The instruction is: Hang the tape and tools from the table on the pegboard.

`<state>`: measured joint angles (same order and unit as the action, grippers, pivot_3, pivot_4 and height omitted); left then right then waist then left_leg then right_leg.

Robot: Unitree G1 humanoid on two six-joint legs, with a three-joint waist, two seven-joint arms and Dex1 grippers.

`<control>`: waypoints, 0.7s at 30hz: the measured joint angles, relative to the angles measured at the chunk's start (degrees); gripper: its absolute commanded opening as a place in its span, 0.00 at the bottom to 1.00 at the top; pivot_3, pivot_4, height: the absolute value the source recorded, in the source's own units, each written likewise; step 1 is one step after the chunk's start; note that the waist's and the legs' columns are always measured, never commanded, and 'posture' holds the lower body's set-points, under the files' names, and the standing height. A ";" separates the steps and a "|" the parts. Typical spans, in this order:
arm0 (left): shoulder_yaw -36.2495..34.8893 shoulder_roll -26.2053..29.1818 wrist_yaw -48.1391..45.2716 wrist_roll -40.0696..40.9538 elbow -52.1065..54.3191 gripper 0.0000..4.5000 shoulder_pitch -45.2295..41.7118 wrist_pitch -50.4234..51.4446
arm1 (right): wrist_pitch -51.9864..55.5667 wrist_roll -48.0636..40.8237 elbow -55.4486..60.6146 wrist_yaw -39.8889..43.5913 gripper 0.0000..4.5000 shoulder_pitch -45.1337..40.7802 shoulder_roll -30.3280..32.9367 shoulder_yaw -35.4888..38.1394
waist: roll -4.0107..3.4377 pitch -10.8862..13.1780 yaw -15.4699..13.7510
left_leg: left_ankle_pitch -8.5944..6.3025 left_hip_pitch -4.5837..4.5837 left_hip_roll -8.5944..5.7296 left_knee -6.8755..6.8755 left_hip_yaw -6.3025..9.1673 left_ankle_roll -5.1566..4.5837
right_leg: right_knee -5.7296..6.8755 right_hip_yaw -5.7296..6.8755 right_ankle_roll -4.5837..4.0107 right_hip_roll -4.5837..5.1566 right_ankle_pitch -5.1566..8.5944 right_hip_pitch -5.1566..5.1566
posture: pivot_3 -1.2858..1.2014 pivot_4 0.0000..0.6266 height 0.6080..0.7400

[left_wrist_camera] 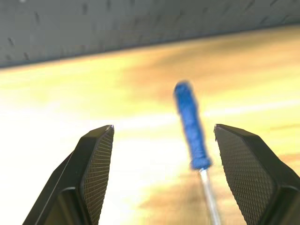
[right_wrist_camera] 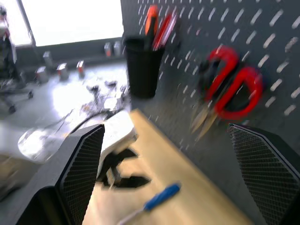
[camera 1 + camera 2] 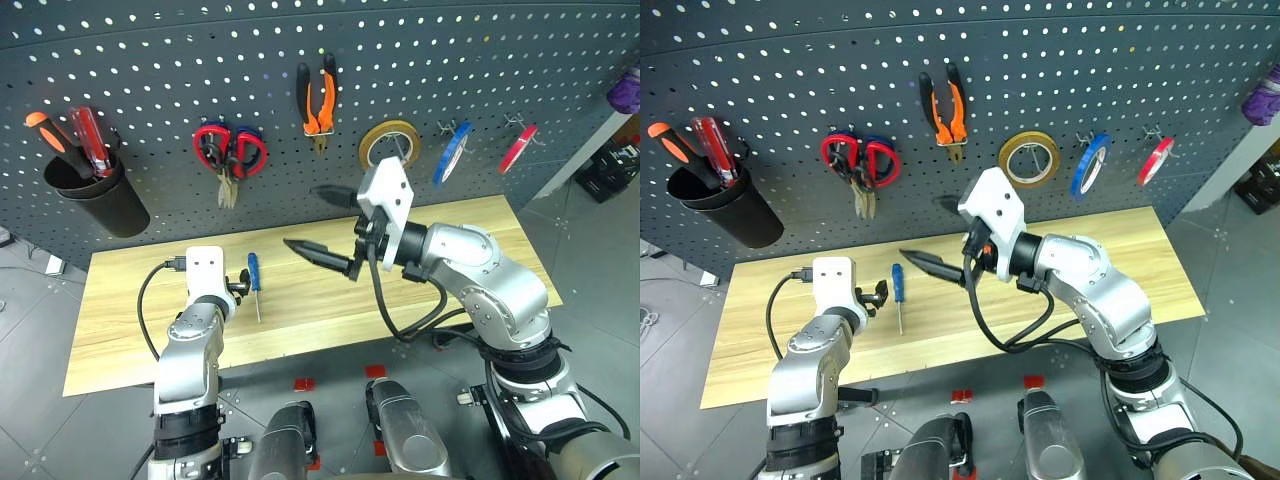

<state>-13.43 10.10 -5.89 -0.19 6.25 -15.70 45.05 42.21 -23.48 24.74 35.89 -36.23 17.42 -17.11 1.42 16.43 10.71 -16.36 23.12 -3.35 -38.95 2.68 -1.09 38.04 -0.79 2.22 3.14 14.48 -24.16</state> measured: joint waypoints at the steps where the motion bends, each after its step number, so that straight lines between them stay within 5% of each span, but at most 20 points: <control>1: -0.20 0.30 -0.28 0.57 -1.87 0.80 -1.54 0.33 | 0.60 0.12 0.08 -0.02 1.00 0.29 0.13 -0.52 | 0.01 0.02 -0.05 | 0.00 0.00 -0.01 -0.01 0.00 0.00 | 0.00 0.00 0.00 0.01 0.00 0.01 | 0.39 0.53 1.00; 14: 0.49 1.56 -0.51 3.87 -30.70 0.80 -16.12 0.36 | 4.07 0.64 0.99 1.32 1.00 -0.59 3.26 -2.94 | 0.10 0.10 0.46 | 0.00 -0.02 0.00 0.03 0.01 0.02 | -0.03 0.00 0.00 0.00 0.00 -0.03 | 0.37 0.51 1.00; 21: 0.15 2.26 0.07 4.46 -33.27 0.34 -16.88 -2.07 | 6.13 2.69 0.95 2.66 1.00 -2.75 6.70 -5.60 | 0.09 0.09 0.46 | 0.01 -0.03 0.00 0.03 0.00 0.04 | -0.04 -0.01 0.00 0.02 0.00 -0.02 | 0.37 0.49 1.00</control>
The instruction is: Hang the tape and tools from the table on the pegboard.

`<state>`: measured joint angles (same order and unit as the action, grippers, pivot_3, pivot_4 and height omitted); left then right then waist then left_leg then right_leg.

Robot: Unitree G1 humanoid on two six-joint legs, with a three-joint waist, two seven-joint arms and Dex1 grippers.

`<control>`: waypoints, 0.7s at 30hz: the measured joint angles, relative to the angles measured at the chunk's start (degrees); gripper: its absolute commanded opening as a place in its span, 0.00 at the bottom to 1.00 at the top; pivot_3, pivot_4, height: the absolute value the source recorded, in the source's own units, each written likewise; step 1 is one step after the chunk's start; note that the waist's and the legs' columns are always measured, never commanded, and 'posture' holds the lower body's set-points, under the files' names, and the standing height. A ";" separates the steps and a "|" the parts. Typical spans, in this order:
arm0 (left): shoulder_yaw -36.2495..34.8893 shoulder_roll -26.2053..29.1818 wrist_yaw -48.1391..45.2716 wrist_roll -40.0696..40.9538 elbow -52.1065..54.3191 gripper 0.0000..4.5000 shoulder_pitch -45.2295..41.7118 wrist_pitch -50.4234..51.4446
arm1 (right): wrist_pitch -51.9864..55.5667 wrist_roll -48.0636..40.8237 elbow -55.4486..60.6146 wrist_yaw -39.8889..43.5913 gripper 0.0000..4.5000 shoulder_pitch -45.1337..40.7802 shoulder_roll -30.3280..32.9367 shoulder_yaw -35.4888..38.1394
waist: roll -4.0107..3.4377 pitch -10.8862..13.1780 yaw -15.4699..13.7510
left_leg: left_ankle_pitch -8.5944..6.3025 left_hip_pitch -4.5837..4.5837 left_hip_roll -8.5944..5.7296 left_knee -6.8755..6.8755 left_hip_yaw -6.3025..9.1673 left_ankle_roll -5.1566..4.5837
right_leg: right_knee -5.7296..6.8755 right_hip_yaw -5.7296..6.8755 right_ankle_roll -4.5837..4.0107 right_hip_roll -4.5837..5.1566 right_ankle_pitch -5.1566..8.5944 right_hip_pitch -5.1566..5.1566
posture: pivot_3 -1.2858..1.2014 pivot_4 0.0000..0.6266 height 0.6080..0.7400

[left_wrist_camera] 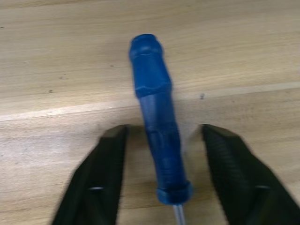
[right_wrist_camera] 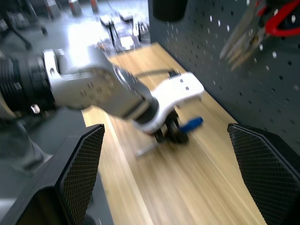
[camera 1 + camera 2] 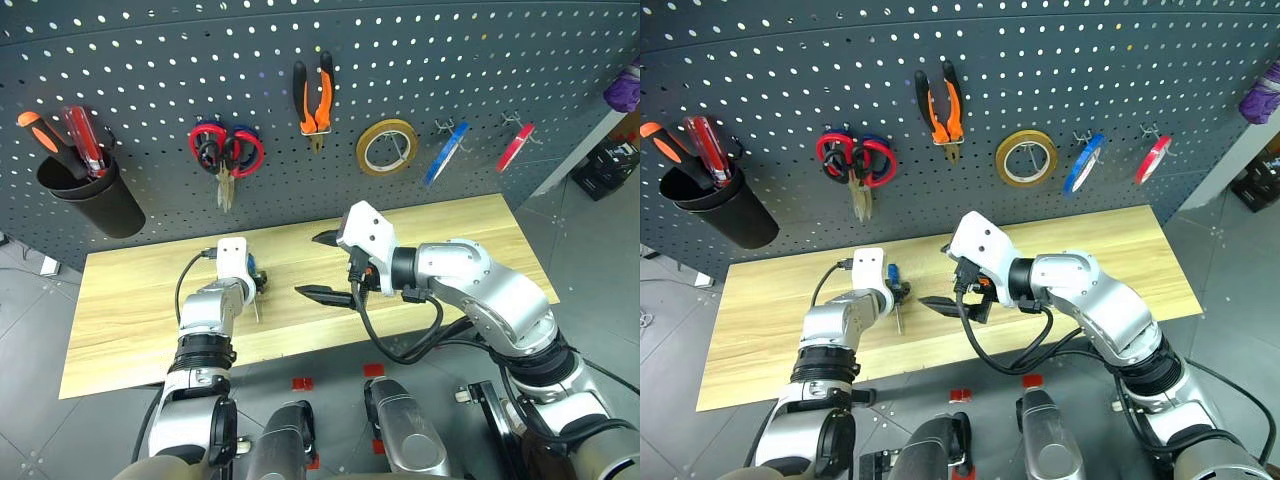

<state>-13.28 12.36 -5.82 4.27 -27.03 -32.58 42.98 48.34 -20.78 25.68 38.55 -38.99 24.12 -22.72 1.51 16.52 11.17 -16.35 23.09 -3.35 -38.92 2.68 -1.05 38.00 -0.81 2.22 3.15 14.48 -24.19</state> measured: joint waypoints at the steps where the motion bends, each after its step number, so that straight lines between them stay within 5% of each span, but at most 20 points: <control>1: -0.02 0.05 -0.15 0.22 0.23 0.28 0.21 0.02 | -0.01 0.43 -0.16 0.03 1.00 -0.40 0.00 -0.13 | 0.00 0.00 0.00 | 0.00 0.00 0.00 0.00 0.00 0.01 | 0.00 0.00 0.00 0.00 0.00 0.00 | 0.37 0.48 1.00; 4: 0.11 0.33 -1.83 1.45 4.46 0.12 3.29 1.06 | -0.33 1.64 -1.54 0.63 1.00 -1.57 0.39 -0.61 | 0.00 0.00 0.12 | 0.00 0.01 0.00 0.01 -0.01 0.03 | 0.00 -0.02 0.00 0.00 0.00 -0.02 | 0.37 0.47 1.00; 9: -0.53 2.66 -5.49 4.72 17.30 0.12 10.60 2.81 | -3.51 2.56 -4.08 2.71 1.00 -4.39 0.35 -0.49 | 0.01 0.00 0.14 | 0.09 0.09 0.04 0.05 0.00 0.18 | 0.01 -0.02 0.00 -0.01 0.00 -0.13 | 0.39 0.45 1.00; 16: -0.51 11.88 -10.32 4.09 53.18 0.12 22.51 -8.00 | -8.66 1.95 -7.72 2.77 1.00 -7.09 -4.24 4.30 | 0.00 -0.02 -0.47 | 0.07 0.14 0.00 0.09 0.00 0.19 | -0.12 -0.05 -0.02 0.03 -0.01 -0.12 | 0.40 0.42 1.00; 21: -5.44 15.43 -8.00 2.08 62.36 0.12 23.52 -8.36 | -10.67 1.61 -10.08 3.65 1.00 -7.26 -4.60 6.70 | 0.01 -0.02 -1.12 | 0.02 0.16 0.01 0.09 0.05 0.07 | -0.03 0.01 -0.02 -0.01 -0.01 -0.16 | 0.42 0.41 1.00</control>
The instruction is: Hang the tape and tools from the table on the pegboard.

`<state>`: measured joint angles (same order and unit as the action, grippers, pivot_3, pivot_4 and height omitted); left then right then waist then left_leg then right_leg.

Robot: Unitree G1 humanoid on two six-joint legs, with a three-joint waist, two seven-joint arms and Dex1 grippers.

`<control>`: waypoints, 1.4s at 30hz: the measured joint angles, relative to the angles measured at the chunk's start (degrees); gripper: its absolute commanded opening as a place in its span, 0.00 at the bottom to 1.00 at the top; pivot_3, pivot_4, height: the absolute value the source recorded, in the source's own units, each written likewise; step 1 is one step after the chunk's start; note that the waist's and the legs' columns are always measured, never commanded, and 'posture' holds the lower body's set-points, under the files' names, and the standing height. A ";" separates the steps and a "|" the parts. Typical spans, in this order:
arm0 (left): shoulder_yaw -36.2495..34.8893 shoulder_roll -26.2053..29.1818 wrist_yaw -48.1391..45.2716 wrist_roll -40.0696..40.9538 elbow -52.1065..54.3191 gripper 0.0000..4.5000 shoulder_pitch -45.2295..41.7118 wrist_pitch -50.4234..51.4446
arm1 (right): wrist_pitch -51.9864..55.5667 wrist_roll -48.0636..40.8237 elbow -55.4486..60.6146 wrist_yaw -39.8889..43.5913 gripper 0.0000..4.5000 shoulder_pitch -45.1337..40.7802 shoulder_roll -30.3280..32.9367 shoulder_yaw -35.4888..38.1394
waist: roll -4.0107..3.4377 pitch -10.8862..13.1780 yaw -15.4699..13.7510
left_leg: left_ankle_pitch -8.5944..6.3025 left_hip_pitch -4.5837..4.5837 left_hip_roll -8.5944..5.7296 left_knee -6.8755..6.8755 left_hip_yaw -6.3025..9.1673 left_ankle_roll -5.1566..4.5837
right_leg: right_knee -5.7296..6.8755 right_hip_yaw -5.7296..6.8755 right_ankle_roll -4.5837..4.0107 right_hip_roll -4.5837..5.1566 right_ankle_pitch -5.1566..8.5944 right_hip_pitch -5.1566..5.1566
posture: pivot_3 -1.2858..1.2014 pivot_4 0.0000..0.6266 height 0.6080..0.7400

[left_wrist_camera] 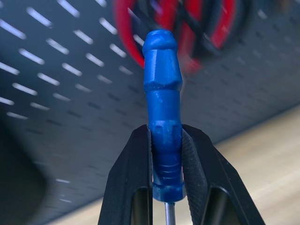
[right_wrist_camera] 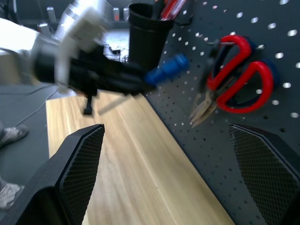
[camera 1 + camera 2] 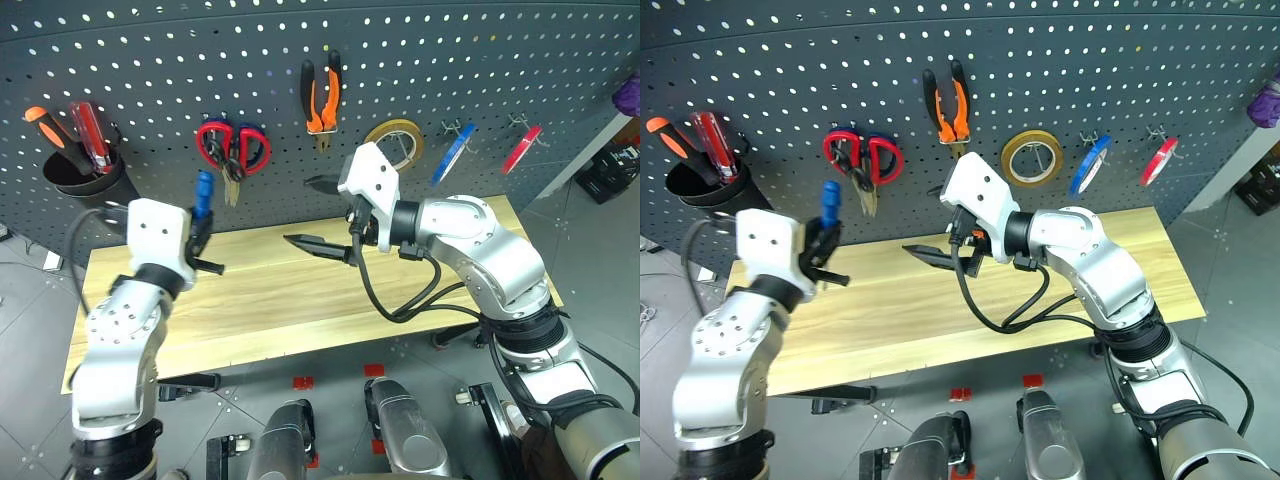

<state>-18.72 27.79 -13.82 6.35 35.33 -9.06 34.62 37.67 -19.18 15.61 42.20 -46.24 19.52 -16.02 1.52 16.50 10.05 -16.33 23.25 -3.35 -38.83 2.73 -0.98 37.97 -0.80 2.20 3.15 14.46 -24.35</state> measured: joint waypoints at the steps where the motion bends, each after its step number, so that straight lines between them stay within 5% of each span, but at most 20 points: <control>1: -1.11 0.90 0.85 -0.23 1.01 0.12 -1.92 0.00 | -0.36 -0.09 -0.48 0.38 1.00 -0.02 -0.04 0.45 | 0.00 0.00 -0.38 | 0.01 0.00 0.00 -0.01 0.00 0.01 | 0.04 0.01 0.00 -0.01 0.00 -0.02 | 0.42 0.41 1.00; 9: -9.15 7.99 8.18 -3.77 -6.77 0.12 -20.67 -6.78 | -1.99 -1.64 -2.87 1.18 1.00 -3.50 -4.32 2.36 | 0.01 -0.04 -1.03 | 0.19 -0.01 -0.03 -0.02 0.02 0.31 | 0.08 0.04 -0.06 -0.04 -0.04 -0.05 | 0.42 0.37 1.00; 20: -5.93 6.67 12.34 -8.25 -29.93 0.12 -22.19 -28.30 | -2.11 -2.04 -4.56 -1.01 1.00 -5.08 -7.56 3.68 | 0.18 -0.20 -0.54 | 0.28 0.75 -0.08 -0.14 -0.01 0.45 | 0.36 0.04 -0.18 -0.01 -0.13 -0.99 | 0.41 0.36 1.00; 27: -4.33 3.00 15.59 -9.40 -33.79 0.12 -19.68 -33.97 | -2.03 -2.62 -4.51 -1.09 1.00 -5.09 -8.13 3.86 | 0.23 -0.23 -0.18 | 0.30 0.76 -0.09 -0.18 -0.11 0.47 | 0.77 0.00 -0.19 0.02 -0.14 -1.23 | 0.40 0.35 1.00; 37: -8.34 1.02 21.18 -9.21 -30.24 0.78 -15.92 -33.81 | -2.00 -2.98 -4.45 -0.98 1.00 -5.08 -7.70 4.23 | 0.31 -0.39 1.06 | 0.38 0.74 -0.08 -0.20 -0.12 0.57 | 1.00 0.00 -0.19 0.02 -0.14 -1.28 | 0.40 0.34 1.00; 42: -8.75 1.04 22.12 -9.28 -29.73 0.78 -15.68 -31.75 | -2.06 -3.03 -4.45 -1.03 1.00 -5.08 -7.72 4.28 | 0.48 -0.53 1.21 | 0.39 0.74 -0.08 -0.21 -0.11 0.58 | 1.00 0.01 -0.20 0.02 -0.14 -1.28 | 0.40 0.33 1.00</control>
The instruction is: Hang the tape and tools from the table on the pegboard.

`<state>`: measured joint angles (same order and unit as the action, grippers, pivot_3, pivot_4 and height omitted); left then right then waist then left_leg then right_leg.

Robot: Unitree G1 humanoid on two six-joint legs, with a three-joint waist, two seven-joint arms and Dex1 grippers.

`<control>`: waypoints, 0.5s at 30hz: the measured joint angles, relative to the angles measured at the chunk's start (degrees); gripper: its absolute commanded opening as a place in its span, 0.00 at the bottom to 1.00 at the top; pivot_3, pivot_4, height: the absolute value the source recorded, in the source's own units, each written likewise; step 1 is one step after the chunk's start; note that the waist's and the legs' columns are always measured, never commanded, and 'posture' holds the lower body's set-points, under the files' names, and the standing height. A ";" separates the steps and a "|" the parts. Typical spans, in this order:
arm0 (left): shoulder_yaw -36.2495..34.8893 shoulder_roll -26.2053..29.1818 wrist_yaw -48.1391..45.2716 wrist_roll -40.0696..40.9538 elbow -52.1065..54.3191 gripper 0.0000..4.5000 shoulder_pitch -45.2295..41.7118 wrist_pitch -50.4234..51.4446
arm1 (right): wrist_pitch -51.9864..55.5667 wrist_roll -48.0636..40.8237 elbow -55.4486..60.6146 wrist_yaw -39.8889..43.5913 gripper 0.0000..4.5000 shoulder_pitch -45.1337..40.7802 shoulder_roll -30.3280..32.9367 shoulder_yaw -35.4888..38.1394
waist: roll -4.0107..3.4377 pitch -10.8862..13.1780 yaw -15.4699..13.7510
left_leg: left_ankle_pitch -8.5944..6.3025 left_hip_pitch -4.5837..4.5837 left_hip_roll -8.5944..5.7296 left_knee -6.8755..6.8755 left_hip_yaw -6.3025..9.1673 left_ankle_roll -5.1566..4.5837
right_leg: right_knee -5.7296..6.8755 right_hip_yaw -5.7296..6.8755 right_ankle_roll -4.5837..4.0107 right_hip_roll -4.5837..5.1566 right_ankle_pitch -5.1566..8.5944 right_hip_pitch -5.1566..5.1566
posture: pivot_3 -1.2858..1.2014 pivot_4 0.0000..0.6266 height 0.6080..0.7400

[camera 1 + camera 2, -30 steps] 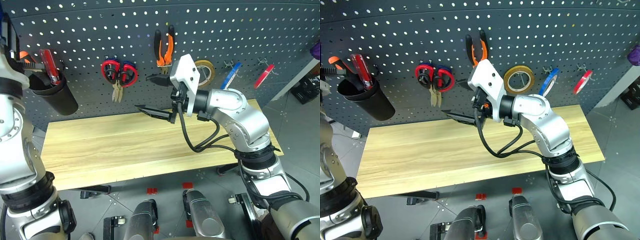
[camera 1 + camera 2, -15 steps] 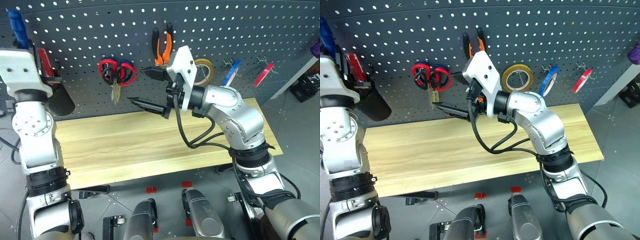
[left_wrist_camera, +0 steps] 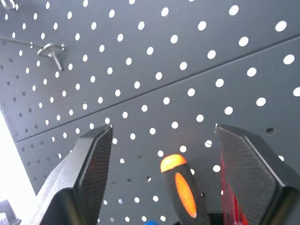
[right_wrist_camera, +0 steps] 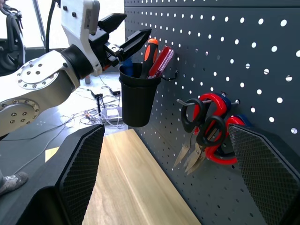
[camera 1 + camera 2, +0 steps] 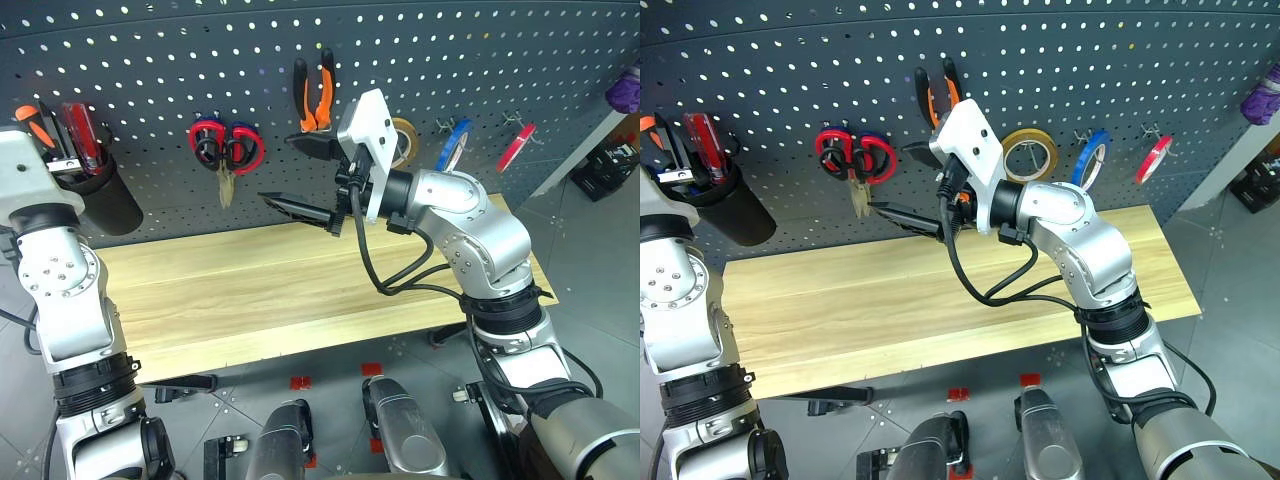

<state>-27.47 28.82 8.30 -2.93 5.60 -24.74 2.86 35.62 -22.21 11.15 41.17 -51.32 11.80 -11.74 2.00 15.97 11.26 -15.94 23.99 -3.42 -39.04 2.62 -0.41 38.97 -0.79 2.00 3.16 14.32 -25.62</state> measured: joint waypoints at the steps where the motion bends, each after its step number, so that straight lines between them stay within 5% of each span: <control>1: 0.00 0.02 -0.05 0.00 0.53 0.78 0.00 0.71 | 0.00 -0.05 0.00 -0.01 1.00 0.00 -0.03 0.05 | 0.02 -0.01 0.01 | 0.00 0.00 0.00 0.00 0.00 0.00 | 0.00 0.00 0.00 0.00 0.00 0.00 | 0.40 0.33 1.00; 15: 2.35 -2.13 -9.65 9.75 24.31 0.78 9.30 24.08 | -3.61 -0.44 7.43 -2.42 1.00 13.68 4.85 4.33 | 0.05 -0.88 -0.08 | 0.00 -0.03 0.00 -0.01 -0.03 0.00 | 0.03 -0.06 0.00 -0.02 0.00 0.04 | 0.42 0.31 1.00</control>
<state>-25.12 26.70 -1.35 6.82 29.91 -15.44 26.94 32.00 -22.65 18.58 38.76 -37.65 16.65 -7.41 2.05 15.08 11.19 -15.94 23.96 -3.42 -39.05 2.58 -0.41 39.00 -0.85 2.00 3.14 14.33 -25.58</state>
